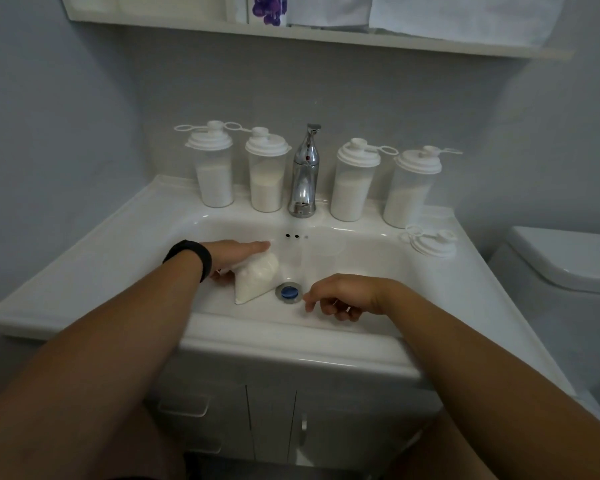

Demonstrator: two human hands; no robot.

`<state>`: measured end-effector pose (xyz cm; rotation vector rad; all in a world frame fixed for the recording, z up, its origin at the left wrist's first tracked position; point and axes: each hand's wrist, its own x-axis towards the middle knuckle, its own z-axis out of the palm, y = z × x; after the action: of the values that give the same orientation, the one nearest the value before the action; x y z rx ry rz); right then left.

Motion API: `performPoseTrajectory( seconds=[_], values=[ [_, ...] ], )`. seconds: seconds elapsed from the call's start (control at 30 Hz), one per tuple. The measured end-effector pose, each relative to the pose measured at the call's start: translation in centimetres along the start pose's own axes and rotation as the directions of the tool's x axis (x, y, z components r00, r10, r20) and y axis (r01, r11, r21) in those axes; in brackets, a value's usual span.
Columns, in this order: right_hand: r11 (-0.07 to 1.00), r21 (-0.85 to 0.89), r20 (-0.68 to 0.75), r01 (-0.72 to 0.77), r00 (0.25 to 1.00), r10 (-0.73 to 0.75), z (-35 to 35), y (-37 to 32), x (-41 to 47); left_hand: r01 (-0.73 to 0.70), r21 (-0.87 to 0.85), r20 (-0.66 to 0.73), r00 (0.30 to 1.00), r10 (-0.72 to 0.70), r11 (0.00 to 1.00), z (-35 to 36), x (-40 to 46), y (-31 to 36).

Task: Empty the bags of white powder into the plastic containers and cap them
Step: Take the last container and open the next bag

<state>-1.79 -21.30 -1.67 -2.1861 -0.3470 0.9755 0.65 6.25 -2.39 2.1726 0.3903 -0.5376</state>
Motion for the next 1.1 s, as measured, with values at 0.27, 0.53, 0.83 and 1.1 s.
performPoseTrajectory(
  seconds=[0.27, 0.53, 0.83, 1.1],
  values=[
    [1.000, 0.006, 0.013, 0.003, 1.000, -0.003, 0.0, 0.3, 0.2, -0.034, -0.246, -0.059, 0.998, 0.020, 0.969, -0.7, 0.0, 0.5],
    [0.997, 0.075, 0.035, 0.011, 0.999, -0.014, 0.0, 0.4, 0.6, -0.052, -0.496, 0.014, 0.998, 0.068, 0.867, -1.2, -1.3, 1.8],
    [0.997, 0.054, 0.068, -0.051, 0.997, 0.047, -0.2, 0.5, 0.3, -0.029, -0.685, 0.078, 0.991, 0.113, 0.728, -1.4, -1.8, 2.6],
    [0.972, 0.236, 0.075, 0.001, 0.997, -0.019, -0.3, -0.2, -0.5, -0.041, -0.617, 0.248, 0.937, 0.244, 0.786, -0.4, -3.2, 3.6]
  ],
)
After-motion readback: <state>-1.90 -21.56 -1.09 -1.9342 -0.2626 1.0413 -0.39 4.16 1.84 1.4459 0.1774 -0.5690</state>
